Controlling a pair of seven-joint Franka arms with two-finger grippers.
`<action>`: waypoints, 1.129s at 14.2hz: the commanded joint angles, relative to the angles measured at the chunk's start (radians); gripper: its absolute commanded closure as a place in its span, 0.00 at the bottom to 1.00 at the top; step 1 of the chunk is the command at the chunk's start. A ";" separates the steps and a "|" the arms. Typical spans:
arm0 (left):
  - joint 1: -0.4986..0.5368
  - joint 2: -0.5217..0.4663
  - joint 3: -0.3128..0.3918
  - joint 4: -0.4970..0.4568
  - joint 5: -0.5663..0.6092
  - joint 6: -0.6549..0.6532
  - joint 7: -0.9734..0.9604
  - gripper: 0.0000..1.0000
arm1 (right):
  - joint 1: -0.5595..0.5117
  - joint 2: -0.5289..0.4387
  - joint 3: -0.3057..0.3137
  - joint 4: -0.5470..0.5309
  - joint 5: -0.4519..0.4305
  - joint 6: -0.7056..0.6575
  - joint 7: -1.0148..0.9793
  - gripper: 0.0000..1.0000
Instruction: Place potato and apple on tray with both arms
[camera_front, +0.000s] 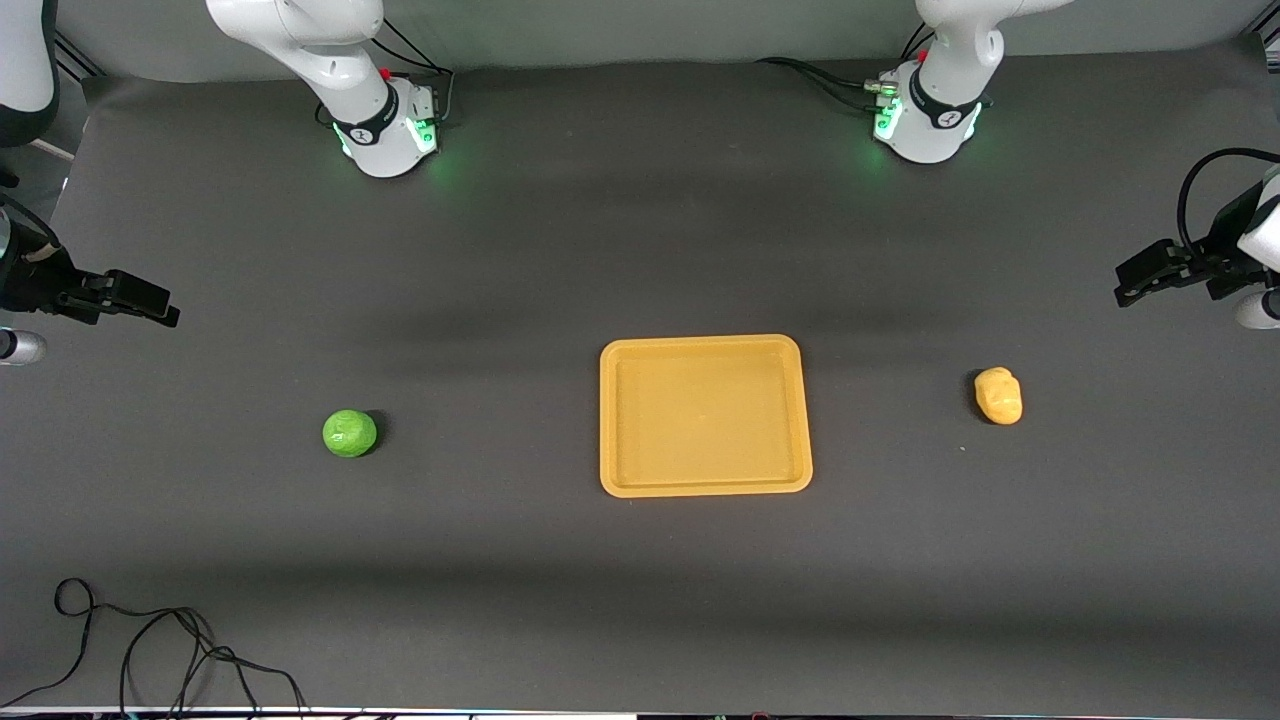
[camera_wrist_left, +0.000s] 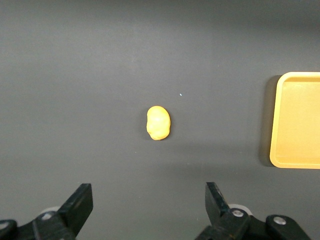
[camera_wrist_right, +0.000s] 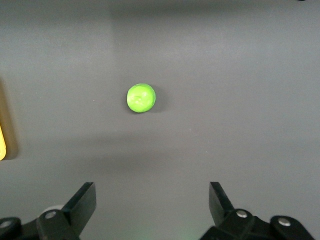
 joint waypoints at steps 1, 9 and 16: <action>0.001 -0.001 0.000 -0.003 -0.001 0.011 0.000 0.00 | 0.017 0.004 -0.011 0.022 -0.010 -0.020 0.022 0.00; -0.008 -0.003 -0.002 0.000 0.001 0.026 -0.003 0.00 | 0.019 0.001 -0.011 0.022 -0.013 -0.020 -0.007 0.00; -0.001 0.013 0.000 0.009 0.007 0.036 -0.001 0.00 | 0.017 0.007 -0.012 0.031 -0.009 -0.019 -0.021 0.00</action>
